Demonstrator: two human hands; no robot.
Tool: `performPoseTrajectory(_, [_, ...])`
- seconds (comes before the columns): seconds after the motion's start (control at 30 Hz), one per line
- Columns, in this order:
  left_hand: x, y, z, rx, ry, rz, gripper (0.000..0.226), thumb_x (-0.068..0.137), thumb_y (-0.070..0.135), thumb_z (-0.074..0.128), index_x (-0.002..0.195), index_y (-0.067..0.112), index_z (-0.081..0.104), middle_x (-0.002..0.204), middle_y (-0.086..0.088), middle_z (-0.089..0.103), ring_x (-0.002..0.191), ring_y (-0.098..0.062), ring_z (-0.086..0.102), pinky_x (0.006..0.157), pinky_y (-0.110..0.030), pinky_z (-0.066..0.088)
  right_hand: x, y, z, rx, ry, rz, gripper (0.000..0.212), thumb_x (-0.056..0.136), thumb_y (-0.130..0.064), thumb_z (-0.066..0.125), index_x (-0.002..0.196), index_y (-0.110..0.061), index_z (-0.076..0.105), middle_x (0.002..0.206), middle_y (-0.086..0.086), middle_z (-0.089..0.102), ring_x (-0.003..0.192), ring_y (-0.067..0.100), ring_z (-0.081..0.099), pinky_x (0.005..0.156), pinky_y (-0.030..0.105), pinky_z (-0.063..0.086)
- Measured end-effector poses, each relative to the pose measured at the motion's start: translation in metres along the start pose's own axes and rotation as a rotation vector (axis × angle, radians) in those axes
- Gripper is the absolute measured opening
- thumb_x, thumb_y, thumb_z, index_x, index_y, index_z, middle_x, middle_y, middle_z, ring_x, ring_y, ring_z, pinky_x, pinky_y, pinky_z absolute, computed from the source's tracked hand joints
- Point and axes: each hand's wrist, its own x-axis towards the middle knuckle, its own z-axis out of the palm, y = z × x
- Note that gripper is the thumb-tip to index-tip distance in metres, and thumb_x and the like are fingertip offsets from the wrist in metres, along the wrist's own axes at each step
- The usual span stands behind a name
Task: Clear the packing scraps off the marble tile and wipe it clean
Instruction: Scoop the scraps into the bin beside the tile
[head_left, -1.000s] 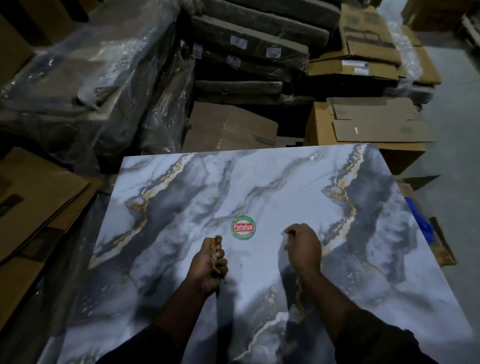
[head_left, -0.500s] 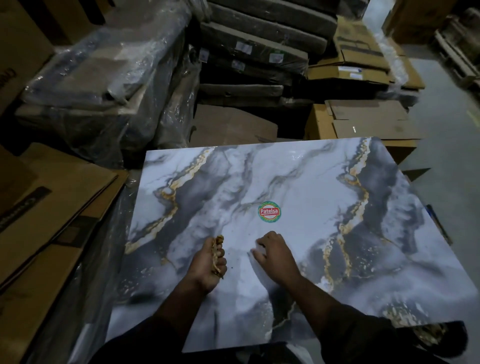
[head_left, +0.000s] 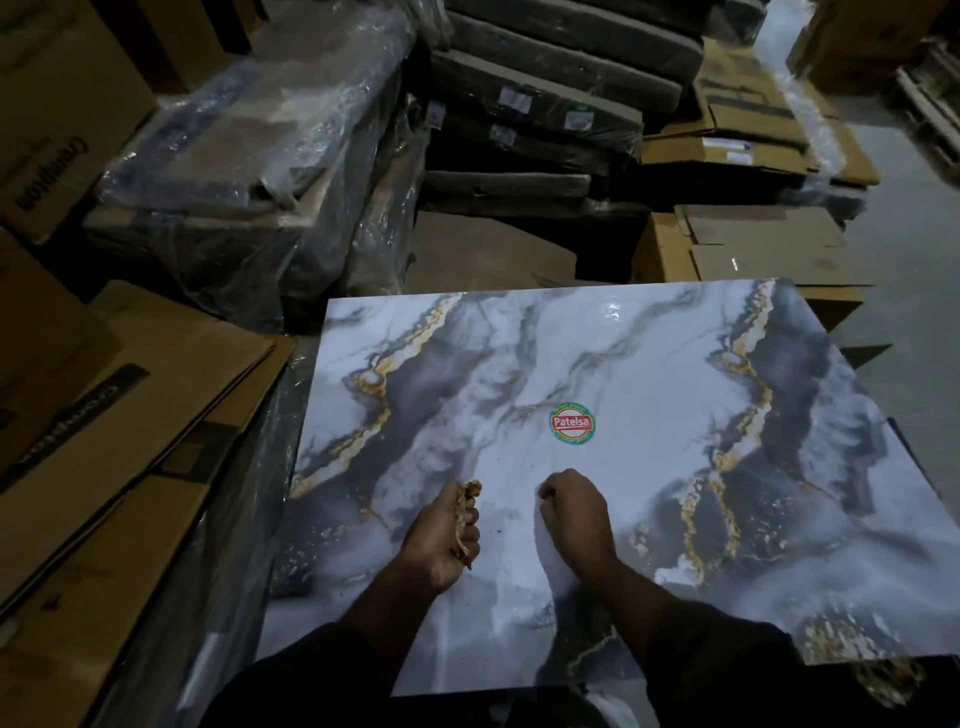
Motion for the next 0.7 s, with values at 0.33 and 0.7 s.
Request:
performPoseTrajectory(0.33, [0.004, -0.001, 0.015, 0.024, 0.017, -0.016, 0.037, 0.105, 0.039, 0.045, 0.075, 0.018, 0.051, 0.055, 0.005, 0.041, 0.037, -0.007, 0.031, 0.035, -0.016, 0.022, 0.044, -0.006, -0.001, 0.182, -0.026, 0.014, 0.023, 0.091, -0.006, 0.063, 0.110, -0.007, 0.077, 0.116, 0.012, 0.068, 0.109, 0.026, 0.064, 0.096, 0.029, 0.044])
performPoseTrajectory(0.7, [0.004, 0.001, 0.043, 0.081, 0.038, 0.037, 0.030, 0.099, 0.030, 0.051, 0.072, 0.018, 0.058, 0.057, 0.004, 0.041, 0.040, -0.008, 0.029, 0.040, -0.017, 0.019, -0.001, 0.007, -0.011, 0.373, -0.044, 0.241, 0.008, 0.086, -0.006, 0.069, 0.086, -0.008, 0.077, 0.088, 0.005, 0.075, 0.082, 0.016, 0.067, 0.080, 0.026, 0.051])
